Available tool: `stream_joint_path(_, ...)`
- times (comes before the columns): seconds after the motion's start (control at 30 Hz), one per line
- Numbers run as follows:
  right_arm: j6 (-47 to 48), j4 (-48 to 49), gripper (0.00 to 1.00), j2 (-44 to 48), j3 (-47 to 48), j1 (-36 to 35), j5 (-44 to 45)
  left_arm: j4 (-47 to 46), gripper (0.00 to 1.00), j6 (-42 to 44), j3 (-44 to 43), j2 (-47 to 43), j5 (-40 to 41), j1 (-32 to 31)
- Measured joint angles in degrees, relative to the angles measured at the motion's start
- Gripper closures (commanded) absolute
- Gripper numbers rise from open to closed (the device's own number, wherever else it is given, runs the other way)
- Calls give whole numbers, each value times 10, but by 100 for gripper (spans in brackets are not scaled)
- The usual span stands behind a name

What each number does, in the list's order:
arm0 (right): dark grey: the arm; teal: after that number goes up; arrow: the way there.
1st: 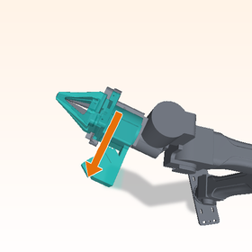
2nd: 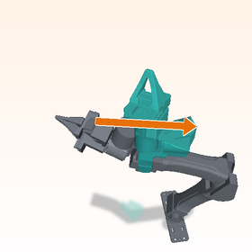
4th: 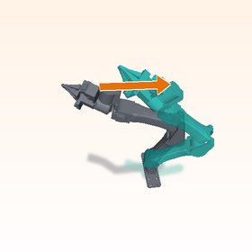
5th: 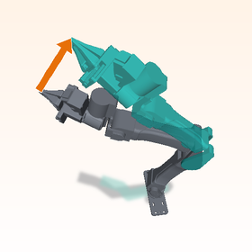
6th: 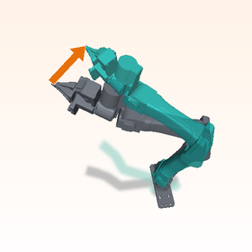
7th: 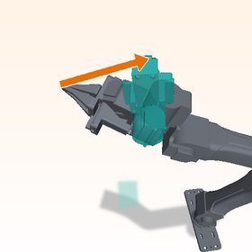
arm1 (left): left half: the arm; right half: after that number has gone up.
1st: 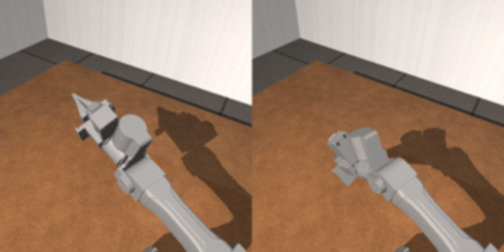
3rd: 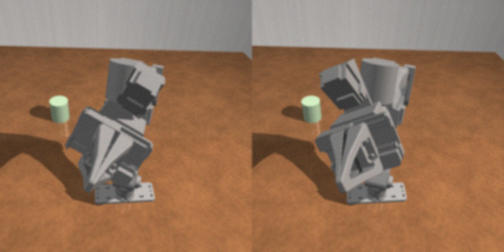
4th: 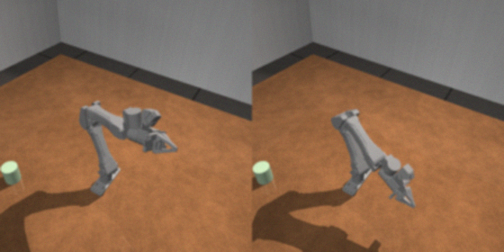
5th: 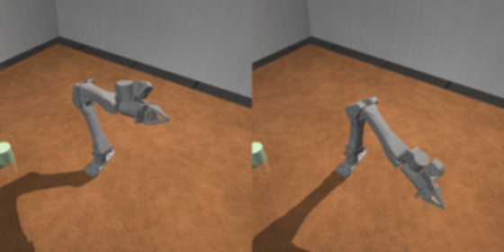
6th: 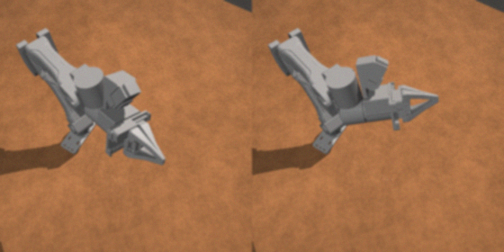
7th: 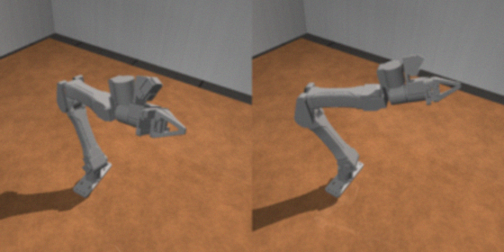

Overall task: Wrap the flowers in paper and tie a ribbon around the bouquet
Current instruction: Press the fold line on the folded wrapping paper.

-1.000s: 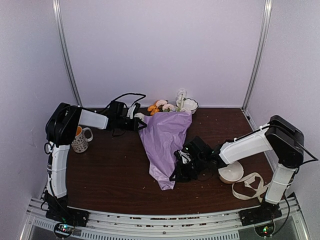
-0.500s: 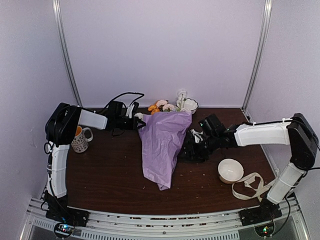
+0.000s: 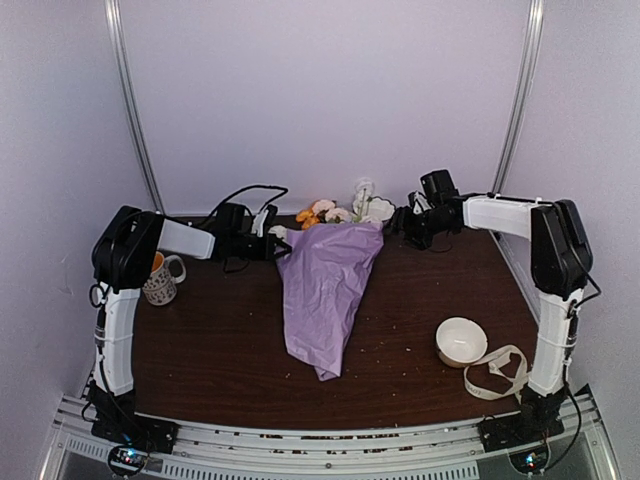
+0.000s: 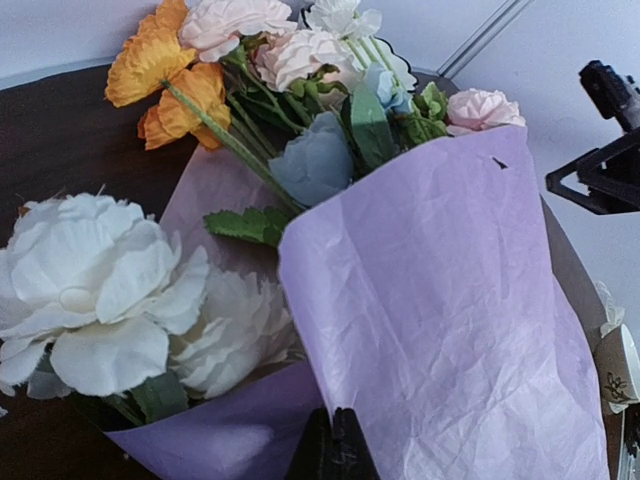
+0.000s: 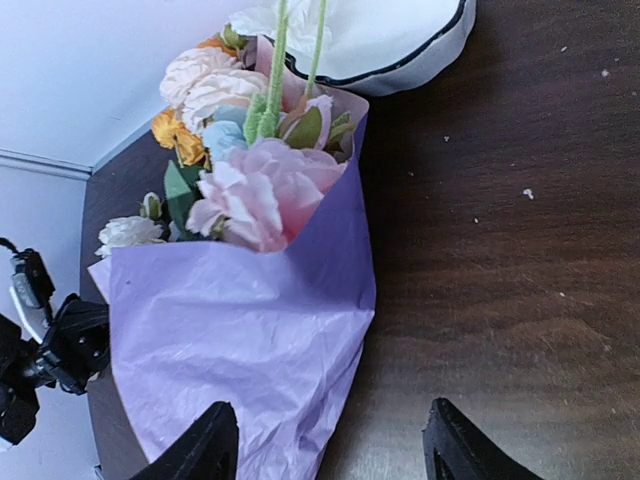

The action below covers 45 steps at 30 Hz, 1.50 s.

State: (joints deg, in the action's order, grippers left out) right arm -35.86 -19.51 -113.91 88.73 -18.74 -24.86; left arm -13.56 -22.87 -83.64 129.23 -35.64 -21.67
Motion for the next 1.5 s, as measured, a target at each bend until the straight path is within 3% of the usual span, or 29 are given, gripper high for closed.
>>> stream_joint_path(0.17,0,15,35,-95,58,0,-27,0,100,-4,-4,2,-4,0)
stream_joint_path(0.27,-5,29,40,-123,75,0,-36,1,100,-5,-7,5,-6,1)
stream_joint_path(0.5,-43,91,86,-159,104,14,-66,16,100,-7,-27,16,-8,1)
stream_joint_path(0.63,-56,118,100,-160,102,19,-76,17,100,-7,-32,18,-7,1)
stream_joint_path(0.93,-83,162,99,-160,95,22,-86,41,100,-8,-40,20,-1,1)
stream_joint_path(1.0,-92,172,87,-160,88,24,-87,47,100,-8,-47,22,-1,1)
stream_joint_path(1.23,-113,193,70,-162,71,34,-75,48,100,-9,-53,25,-1,1)
stream_joint_path(1.5,-121,189,53,-189,117,46,-73,48,100,-9,-53,26,-2,1)
